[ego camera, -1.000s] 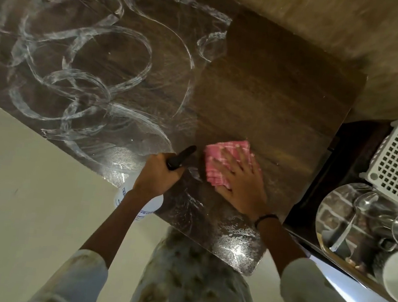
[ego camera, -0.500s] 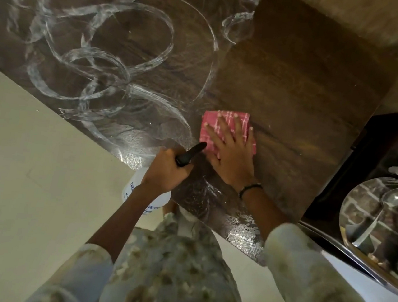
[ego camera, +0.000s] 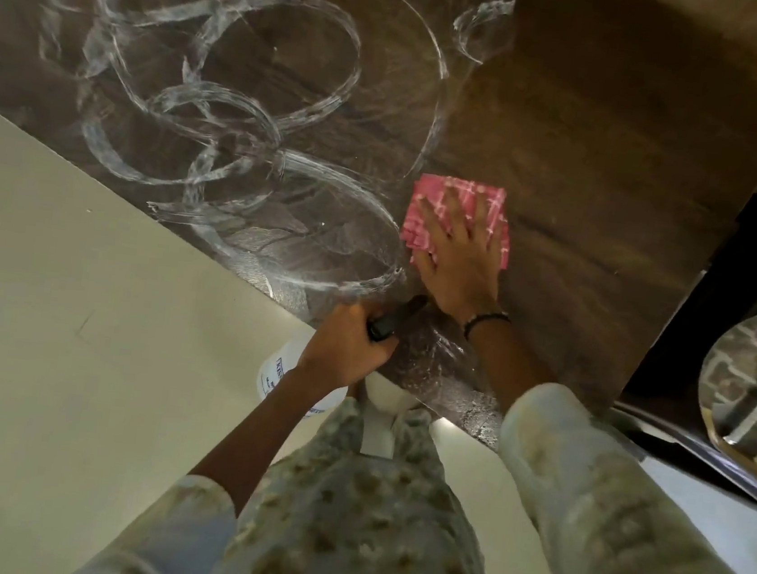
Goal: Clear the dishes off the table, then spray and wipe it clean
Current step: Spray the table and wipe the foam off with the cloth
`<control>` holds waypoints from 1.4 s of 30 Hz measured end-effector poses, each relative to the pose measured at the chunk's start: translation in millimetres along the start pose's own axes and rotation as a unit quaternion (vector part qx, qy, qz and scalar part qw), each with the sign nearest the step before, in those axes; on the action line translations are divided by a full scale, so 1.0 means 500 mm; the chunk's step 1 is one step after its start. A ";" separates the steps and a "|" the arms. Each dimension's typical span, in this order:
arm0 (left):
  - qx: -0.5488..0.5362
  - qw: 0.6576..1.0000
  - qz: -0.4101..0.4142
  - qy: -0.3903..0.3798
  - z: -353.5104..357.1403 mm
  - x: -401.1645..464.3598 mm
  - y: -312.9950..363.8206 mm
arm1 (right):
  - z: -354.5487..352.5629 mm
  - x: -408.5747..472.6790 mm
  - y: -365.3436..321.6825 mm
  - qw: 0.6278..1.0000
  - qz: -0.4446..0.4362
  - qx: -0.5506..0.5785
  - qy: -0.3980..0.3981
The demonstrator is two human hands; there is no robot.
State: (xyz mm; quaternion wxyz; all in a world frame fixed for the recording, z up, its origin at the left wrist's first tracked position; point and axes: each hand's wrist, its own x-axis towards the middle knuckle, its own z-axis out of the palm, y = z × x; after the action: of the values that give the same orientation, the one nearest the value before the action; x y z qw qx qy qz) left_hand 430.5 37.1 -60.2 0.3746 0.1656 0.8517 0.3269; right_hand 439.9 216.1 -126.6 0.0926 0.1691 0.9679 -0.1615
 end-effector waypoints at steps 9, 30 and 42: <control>0.025 0.996 -0.031 -0.083 0.037 -0.051 -0.033 | 0.008 -0.148 0.123 0.999 0.033 -0.031 -0.002; 0.034 0.996 -0.076 0.040 -0.029 -0.075 -0.085 | 0.074 -0.205 -0.074 1.000 0.007 0.019 0.009; -0.009 0.998 -0.046 0.035 -0.091 -0.051 -0.097 | 0.058 -0.311 0.053 0.997 0.020 -0.062 -0.049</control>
State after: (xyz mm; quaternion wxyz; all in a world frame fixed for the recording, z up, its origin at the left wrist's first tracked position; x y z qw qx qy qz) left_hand 411.7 -31.5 -56.7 0.3604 0.1115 0.8680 0.3227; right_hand 596.9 183.4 -124.9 0.1534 0.1743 0.9667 -0.1076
